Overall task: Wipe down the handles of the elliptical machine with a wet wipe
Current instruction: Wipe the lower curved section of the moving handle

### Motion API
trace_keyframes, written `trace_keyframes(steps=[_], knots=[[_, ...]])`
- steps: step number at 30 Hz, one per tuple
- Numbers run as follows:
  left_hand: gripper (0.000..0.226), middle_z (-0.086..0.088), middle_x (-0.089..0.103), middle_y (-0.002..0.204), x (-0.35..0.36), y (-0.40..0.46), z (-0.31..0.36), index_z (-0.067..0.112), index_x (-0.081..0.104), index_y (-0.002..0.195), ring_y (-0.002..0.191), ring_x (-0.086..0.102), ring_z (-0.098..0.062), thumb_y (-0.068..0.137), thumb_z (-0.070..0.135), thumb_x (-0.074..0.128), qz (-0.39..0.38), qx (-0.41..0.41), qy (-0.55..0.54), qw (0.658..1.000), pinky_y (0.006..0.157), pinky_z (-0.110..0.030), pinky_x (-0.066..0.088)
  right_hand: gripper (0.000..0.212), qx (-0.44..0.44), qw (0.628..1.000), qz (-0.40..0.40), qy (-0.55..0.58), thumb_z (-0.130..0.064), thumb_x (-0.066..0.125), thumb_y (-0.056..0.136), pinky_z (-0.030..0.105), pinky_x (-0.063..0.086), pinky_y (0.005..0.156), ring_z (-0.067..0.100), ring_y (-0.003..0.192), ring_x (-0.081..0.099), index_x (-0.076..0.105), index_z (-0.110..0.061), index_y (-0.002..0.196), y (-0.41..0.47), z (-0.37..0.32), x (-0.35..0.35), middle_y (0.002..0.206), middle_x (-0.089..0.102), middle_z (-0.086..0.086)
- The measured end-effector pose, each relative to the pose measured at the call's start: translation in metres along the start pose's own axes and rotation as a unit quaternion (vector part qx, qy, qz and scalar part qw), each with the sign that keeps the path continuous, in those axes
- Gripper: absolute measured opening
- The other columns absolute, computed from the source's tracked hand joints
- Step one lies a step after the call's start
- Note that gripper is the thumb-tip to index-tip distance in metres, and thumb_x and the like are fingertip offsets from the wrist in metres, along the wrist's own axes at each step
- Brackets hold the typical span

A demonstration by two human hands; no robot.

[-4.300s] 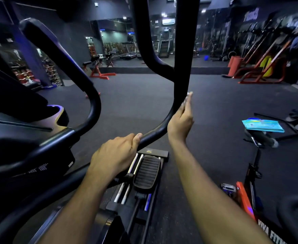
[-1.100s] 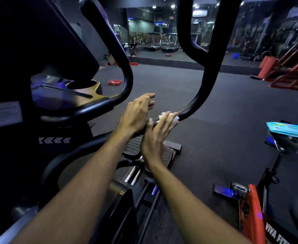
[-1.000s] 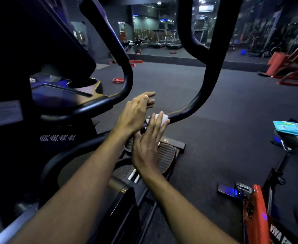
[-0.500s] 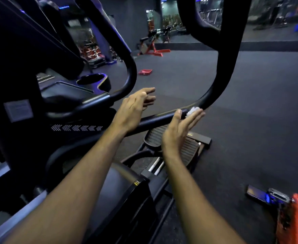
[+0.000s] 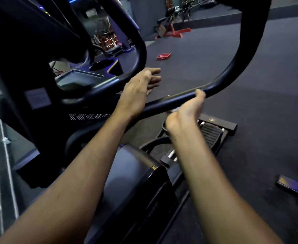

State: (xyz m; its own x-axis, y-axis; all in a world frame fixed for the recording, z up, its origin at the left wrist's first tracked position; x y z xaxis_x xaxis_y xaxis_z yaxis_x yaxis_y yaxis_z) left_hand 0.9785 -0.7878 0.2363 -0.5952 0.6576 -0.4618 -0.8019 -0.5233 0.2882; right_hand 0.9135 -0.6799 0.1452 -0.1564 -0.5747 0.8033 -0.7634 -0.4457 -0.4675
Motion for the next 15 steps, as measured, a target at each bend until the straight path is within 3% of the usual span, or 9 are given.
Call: trace_keyframes(steps=[2,4,5,7,8,10,15], knots=[[0.039,0.003,0.072,0.125,-0.015,-0.018,0.003,0.030,0.066,0.128,0.120,0.067,-0.005,0.104,0.040,0.037,0.003,0.035,0.058,0.998,0.105,-0.030,0.049,0.030,-0.002,1.000,0.008,0.030,-0.048,0.047,0.101,0.038,0.047,0.107,0.022,0.110,0.065,0.054,-0.023,0.088,-0.006,-0.006,0.001,0.110,0.066,0.002],[0.035,0.008,0.072,0.127,-0.038,-0.041,0.004,0.025,0.064,0.135,0.121,0.064,0.000,0.107,0.031,0.045,0.018,0.072,0.150,0.986,0.109,-0.027,0.048,0.033,0.015,0.999,0.004,0.036,-0.046,0.046,0.101,0.031,0.054,0.088,0.013,0.075,0.066,0.050,-0.021,0.080,-0.019,0.006,0.006,0.080,0.064,0.000],[0.034,0.009,0.071,0.129,-0.052,-0.051,0.001,0.024,0.064,0.137,0.121,0.063,0.002,0.107,0.027,0.048,0.025,0.083,0.203,0.975,0.108,-0.024,0.047,0.033,0.035,0.999,-0.005,0.034,-0.044,0.047,0.101,0.031,0.055,0.086,0.013,0.065,0.062,0.050,-0.020,0.079,-0.023,0.020,0.007,0.071,0.060,-0.001],[0.034,0.009,0.070,0.132,-0.080,-0.066,-0.005,0.025,0.063,0.137,0.120,0.063,-0.004,0.105,0.024,0.051,0.035,0.093,0.306,0.947,0.103,-0.025,0.047,0.029,0.057,0.998,-0.002,0.018,-0.044,0.049,0.100,0.040,0.052,0.098,0.019,0.076,0.062,0.053,-0.020,0.086,-0.035,0.047,0.009,0.082,0.060,0.002],[0.035,0.007,0.070,0.132,-0.092,-0.072,-0.010,0.027,0.063,0.137,0.121,0.064,-0.011,0.105,0.027,0.049,0.034,0.085,0.346,0.934,0.102,-0.031,0.048,0.028,0.066,0.998,-0.003,-0.002,-0.045,0.049,0.099,0.041,0.054,0.095,0.022,0.079,0.061,0.054,-0.019,0.088,-0.042,0.053,0.012,0.086,0.059,0.003],[0.035,0.004,0.070,0.131,-0.117,-0.081,-0.022,0.035,0.061,0.135,0.121,0.065,-0.025,0.105,0.039,0.042,0.040,0.043,0.404,0.913,0.099,-0.044,0.052,0.030,0.070,0.997,-0.029,-0.002,-0.046,0.047,0.099,0.035,0.056,0.076,0.022,0.075,0.061,0.053,-0.018,0.088,-0.045,0.051,0.019,0.085,0.059,0.005],[0.065,-0.008,0.072,0.126,-0.125,-0.102,-0.047,0.037,0.058,0.130,0.114,0.066,-0.040,0.096,0.067,0.012,0.030,-0.007,0.402,0.915,0.095,-0.051,0.052,0.033,0.012,1.000,-0.012,-0.010,-0.048,0.038,0.102,0.023,0.046,0.060,0.018,0.072,0.055,0.049,-0.018,0.093,-0.021,0.019,0.008,0.088,0.053,0.004]])
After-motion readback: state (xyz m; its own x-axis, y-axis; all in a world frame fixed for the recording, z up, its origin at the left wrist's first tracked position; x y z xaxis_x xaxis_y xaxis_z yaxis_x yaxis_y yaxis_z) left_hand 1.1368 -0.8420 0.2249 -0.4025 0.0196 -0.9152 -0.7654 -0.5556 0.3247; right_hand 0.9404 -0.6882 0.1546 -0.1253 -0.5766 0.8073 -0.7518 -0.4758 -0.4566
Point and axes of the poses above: each hand's wrist, its own y-axis towards the middle knuckle, its own x-axis out of the palm, z = x × y, the point moved 8 cm from there along y, towards the middle knuckle
